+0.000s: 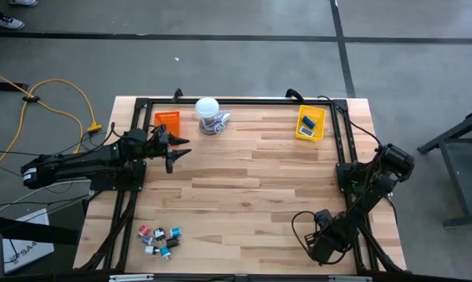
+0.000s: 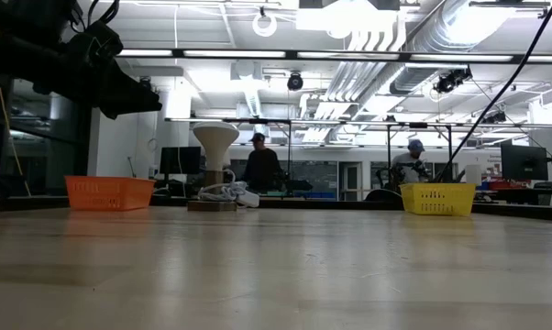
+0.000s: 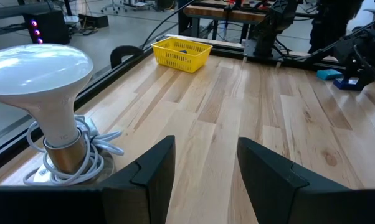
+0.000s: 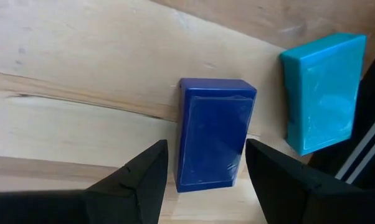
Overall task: Pick & Place Office items
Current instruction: Put the blue digital timer into the yellow basket
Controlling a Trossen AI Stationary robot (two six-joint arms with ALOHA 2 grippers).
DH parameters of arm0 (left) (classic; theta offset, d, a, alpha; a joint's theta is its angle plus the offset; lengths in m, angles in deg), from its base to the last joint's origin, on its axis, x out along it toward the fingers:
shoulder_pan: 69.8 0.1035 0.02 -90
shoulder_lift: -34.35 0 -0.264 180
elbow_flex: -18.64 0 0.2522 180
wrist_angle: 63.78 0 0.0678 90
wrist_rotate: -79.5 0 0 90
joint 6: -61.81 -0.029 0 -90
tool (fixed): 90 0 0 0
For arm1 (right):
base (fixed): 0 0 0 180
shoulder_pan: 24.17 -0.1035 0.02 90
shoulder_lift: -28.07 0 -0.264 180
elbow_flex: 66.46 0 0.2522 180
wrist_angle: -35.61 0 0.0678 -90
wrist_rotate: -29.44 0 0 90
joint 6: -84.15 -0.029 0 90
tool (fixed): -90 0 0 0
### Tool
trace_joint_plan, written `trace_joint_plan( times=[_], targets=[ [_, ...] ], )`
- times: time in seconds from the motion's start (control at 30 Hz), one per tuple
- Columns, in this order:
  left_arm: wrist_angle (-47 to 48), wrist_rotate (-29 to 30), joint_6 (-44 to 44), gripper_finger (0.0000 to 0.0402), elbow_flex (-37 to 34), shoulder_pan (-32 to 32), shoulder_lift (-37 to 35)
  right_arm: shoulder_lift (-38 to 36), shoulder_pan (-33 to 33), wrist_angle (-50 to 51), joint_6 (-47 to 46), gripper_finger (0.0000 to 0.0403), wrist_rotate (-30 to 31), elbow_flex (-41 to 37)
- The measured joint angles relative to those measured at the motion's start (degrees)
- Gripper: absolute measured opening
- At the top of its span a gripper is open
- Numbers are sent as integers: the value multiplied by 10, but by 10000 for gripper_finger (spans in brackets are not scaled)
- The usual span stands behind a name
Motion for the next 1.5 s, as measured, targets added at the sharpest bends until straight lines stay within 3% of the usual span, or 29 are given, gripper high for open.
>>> trace_joint_plan(
  times=[0.8, 1.17, 1.5],
  targets=[
    [0, 0, 0, 167, 0, 0, 0, -1, 0, -55, -16, 203, 6, -26],
    [0, 0, 0, 167, 0, 0, 0, 0, 1, -54, -15, 163, 5, -27],
    [0, 0, 0, 167, 0, 0, 0, 1, 1, -50, -12, 168, 0, -27]
  ],
)
